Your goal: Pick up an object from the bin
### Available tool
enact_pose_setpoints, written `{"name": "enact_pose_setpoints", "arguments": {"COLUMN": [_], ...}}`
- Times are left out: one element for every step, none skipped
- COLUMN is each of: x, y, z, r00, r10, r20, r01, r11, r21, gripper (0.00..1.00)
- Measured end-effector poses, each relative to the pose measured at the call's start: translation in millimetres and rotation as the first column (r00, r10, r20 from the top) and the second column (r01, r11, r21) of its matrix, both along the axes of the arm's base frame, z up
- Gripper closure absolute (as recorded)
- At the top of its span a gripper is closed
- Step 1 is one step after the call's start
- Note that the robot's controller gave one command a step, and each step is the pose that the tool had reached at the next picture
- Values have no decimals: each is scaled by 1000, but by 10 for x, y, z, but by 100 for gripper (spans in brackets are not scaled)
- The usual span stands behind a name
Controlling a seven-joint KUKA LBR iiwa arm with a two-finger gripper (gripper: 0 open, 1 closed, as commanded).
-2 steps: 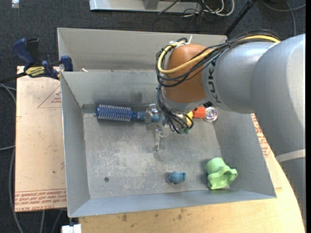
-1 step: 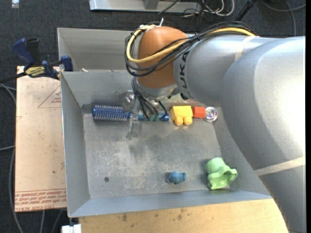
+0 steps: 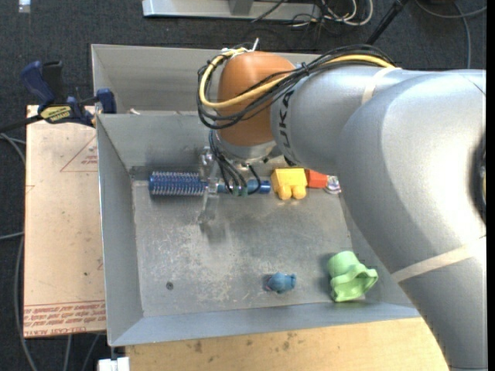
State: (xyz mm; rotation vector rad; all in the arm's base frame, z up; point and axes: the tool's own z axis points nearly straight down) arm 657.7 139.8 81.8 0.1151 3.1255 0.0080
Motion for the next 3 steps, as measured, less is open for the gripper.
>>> {"name": "enact_pose_setpoints", "arguments": {"x": [-12,-14,-246], "y": [-3,-17,70], "z": [-5,1313,1643], "r00": [1000,1000,947], "r10": [1,22,322], "r20": [-5,-1,-7], "r01": [-1,-22,-322], "r11": [1000,1000,947], "r21": [-2,-2,-4], "gripper": [100,100,100]}}
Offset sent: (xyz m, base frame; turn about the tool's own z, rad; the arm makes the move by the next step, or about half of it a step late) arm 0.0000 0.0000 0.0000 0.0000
